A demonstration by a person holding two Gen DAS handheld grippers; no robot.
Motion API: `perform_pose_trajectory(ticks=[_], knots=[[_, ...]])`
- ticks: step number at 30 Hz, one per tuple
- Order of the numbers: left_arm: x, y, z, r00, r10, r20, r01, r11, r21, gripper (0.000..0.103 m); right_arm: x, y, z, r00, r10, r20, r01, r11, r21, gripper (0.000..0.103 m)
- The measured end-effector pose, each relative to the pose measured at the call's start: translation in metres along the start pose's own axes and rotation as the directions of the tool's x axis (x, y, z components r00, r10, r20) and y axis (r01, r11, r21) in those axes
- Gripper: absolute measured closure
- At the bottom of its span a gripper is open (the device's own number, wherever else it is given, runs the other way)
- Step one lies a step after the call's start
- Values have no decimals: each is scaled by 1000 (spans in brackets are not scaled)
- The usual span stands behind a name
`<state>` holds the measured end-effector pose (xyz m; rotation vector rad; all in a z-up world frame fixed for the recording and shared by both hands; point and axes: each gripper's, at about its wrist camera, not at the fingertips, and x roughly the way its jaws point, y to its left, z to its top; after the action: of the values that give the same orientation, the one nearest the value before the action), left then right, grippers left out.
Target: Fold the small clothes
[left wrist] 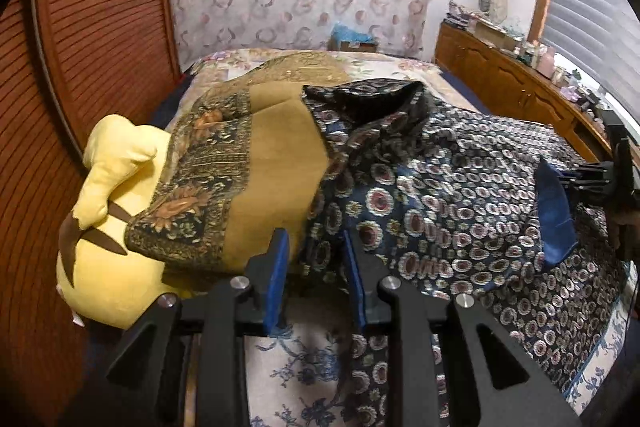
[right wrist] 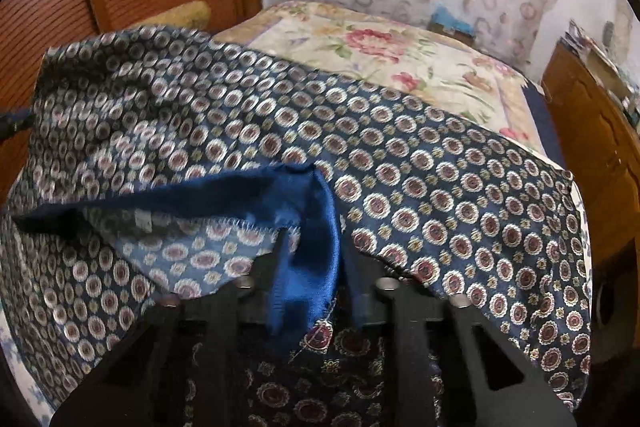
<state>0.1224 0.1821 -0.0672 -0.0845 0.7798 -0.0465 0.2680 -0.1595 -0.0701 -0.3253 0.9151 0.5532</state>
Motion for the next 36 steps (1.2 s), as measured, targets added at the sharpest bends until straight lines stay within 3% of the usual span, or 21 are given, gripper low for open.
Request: perform_pose_trajectory(ticks=[2, 3, 5, 13, 20, 25, 36], knots=[[-2, -2, -1, 1000, -27, 3, 27, 1000, 7, 85, -7, 4, -5, 1000, 10, 21, -10, 1000, -16, 99], [-3, -4, -2, 999, -37, -4, 37, 999, 15, 99, -13, 5, -8, 999, 11, 43, -11, 1000, -16, 101], [-7, -6, -3, 999, -54, 3, 54, 998, 12, 102, -26, 5, -12, 996, 19, 84, -18, 1000, -10, 102], [-53, -21, -21, 986, -132, 97, 132, 991, 5, 103, -88, 3, -41, 978, 47, 204, -53, 998, 23, 102], [-86, -29, -59, 976, -169, 139, 176, 983, -41, 103, -113, 4, -73, 980, 61, 188, -69, 997, 40, 102], [-92, -27, -75, 981, -132, 142, 141, 988, -59, 103, -126, 6, -95, 983, 56, 176, -66, 997, 49, 83], [-84, -19, -83, 986, -79, 146, 93, 991, -97, 103, -162, -39, -118, 973, -80, 215, 53, 991, 126, 64]])
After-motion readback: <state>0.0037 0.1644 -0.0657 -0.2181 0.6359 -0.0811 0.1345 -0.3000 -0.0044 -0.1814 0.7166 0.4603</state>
